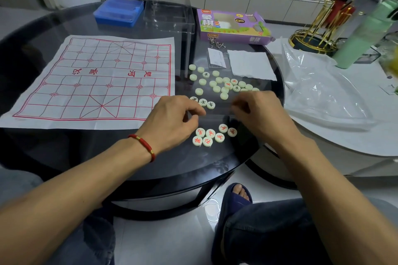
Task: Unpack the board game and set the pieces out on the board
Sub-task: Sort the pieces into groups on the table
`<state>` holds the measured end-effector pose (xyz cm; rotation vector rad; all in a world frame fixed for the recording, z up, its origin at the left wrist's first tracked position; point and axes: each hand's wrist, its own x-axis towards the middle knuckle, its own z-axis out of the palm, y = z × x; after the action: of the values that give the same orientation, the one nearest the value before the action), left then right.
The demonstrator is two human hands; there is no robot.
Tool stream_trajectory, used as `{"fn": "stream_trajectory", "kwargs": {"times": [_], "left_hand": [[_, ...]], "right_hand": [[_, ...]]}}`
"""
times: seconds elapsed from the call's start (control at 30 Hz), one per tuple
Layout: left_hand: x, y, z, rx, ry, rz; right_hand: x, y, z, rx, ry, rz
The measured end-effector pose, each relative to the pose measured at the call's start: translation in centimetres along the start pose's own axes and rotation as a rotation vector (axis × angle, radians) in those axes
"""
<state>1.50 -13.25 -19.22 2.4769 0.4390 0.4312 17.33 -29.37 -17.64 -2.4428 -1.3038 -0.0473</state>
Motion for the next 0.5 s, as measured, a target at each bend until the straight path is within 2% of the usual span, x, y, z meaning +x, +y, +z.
{"fn": "stream_trajectory", "kwargs": {"times": [0.07, 0.4, 0.5], "left_hand": [[-0.1, 0.0, -0.1, 0.003, 0.006, 0.001], [0.0, -0.3, -0.8, -0.019, 0.06, 0.015], [-0.2, -0.1, -0.7, -0.025, 0.058, 0.029]], "right_hand": [[1.4, 0.1, 0.7, -0.023, 0.047, 0.013], [1.7, 0.0, 1.7, -0.087, 0.026, 0.003], [1.3, 0.5, 1.3, 0.105, 0.091, 0.109]]}}
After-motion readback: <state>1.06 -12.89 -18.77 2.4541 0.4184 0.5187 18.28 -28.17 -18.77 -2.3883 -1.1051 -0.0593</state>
